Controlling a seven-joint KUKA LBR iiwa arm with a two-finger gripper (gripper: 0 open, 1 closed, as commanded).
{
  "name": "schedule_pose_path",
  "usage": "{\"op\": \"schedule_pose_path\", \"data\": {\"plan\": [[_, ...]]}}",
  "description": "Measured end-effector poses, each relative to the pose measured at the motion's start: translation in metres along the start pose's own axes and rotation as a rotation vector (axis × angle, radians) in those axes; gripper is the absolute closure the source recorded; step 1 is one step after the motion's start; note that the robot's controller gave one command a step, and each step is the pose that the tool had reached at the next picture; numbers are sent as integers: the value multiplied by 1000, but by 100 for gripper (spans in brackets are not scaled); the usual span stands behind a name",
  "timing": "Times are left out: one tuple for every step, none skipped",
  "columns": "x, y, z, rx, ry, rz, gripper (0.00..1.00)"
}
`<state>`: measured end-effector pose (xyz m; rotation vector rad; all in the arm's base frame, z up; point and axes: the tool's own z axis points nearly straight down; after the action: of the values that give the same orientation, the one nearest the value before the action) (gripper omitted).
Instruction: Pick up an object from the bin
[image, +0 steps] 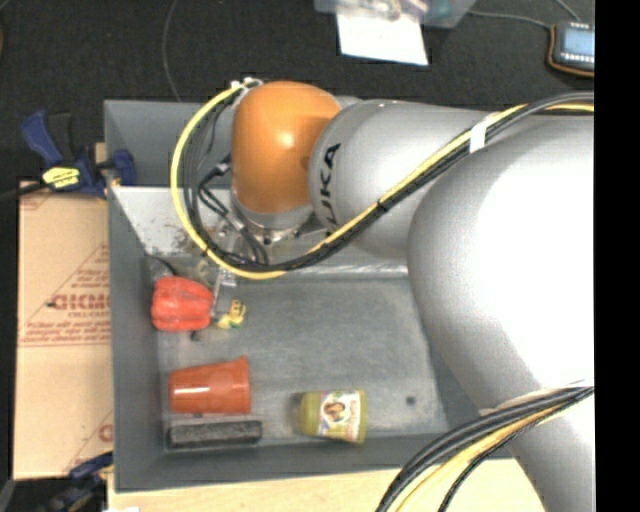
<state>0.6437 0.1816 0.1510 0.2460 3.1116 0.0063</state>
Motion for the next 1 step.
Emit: {"op": "schedule_pose_path", "data": {"plan": [[14,39,51,3,25,-207,0]]}}
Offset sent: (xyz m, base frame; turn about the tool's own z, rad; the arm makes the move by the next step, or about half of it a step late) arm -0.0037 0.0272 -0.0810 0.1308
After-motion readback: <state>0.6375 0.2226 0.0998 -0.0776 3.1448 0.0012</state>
